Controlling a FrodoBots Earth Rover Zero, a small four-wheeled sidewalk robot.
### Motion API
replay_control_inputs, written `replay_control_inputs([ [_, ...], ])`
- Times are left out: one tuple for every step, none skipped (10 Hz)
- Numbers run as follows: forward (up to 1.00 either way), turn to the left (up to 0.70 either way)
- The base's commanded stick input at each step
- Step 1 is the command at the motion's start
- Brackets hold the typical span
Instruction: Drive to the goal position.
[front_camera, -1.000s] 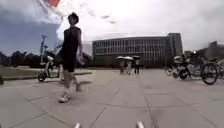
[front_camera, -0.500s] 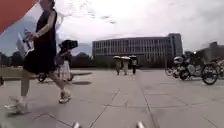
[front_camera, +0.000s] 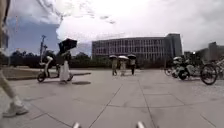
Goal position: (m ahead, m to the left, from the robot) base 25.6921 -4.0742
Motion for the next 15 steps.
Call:
replay_control_inputs([
  [0.70, -0.14],
  [0.70, -0.12],
  [0.70, -0.12],
  [0.70, -0.12],
  [0.70, -0.12],
  [0.70, -0.12],
  [0.70, -0.12],
  [0.70, -0.14],
  [0.70, -0.14],
  [0.70, -0.14],
  [0.70, -0.14],
  [0.70, -0.14],
  [0.70, -0.14],
  [0.70, -0.14],
  [0.70, -0.14],
])
